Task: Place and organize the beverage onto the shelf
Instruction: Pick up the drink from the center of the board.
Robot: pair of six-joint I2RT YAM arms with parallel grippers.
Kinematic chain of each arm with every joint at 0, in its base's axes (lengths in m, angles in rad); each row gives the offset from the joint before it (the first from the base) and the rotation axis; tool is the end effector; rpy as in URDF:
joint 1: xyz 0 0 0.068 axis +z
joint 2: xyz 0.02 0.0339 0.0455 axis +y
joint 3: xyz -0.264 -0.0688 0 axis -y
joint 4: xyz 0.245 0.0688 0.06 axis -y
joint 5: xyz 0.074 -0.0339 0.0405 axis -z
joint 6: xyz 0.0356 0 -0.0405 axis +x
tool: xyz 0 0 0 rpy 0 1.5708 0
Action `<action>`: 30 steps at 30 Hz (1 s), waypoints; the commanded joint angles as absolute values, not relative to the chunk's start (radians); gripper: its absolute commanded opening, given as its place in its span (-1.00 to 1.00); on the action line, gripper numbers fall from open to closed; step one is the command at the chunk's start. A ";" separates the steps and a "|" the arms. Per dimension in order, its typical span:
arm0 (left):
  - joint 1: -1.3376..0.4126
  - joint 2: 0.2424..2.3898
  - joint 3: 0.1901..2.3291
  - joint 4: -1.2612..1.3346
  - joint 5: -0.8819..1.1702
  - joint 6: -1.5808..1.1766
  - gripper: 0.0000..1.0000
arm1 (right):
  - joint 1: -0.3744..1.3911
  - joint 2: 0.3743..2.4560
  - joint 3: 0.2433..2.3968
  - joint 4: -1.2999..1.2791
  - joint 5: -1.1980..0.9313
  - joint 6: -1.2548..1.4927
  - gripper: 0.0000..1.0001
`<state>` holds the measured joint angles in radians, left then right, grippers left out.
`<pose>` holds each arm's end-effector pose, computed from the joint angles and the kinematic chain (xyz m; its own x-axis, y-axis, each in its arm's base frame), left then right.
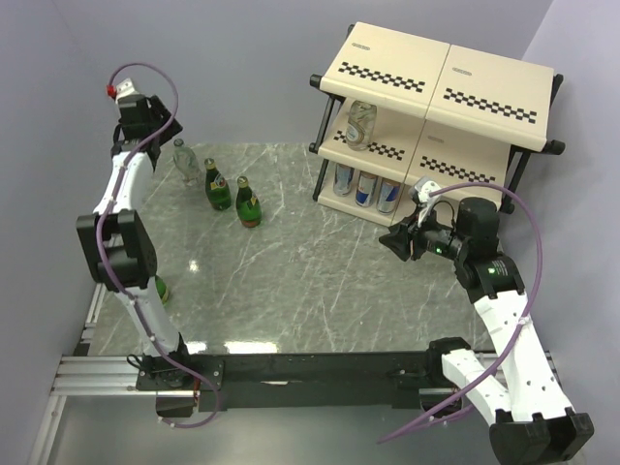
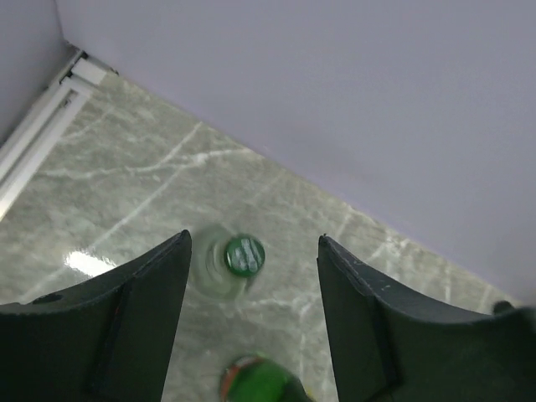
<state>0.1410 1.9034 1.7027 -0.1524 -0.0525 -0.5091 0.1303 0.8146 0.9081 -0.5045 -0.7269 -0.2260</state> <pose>0.4562 0.0666 0.3351 -0.2068 -0.5210 -0.8282 -0.3320 0.8336 -0.4415 0.1649 0.0455 0.3480 -0.2290 -0.1989 -0.9529 -0.7721 0.6333 0.0533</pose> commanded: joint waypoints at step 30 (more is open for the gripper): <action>0.068 2.114 1.890 -0.229 -0.175 -0.256 -0.85 | 0.129 0.815 0.920 -0.506 -0.719 -0.227 -0.03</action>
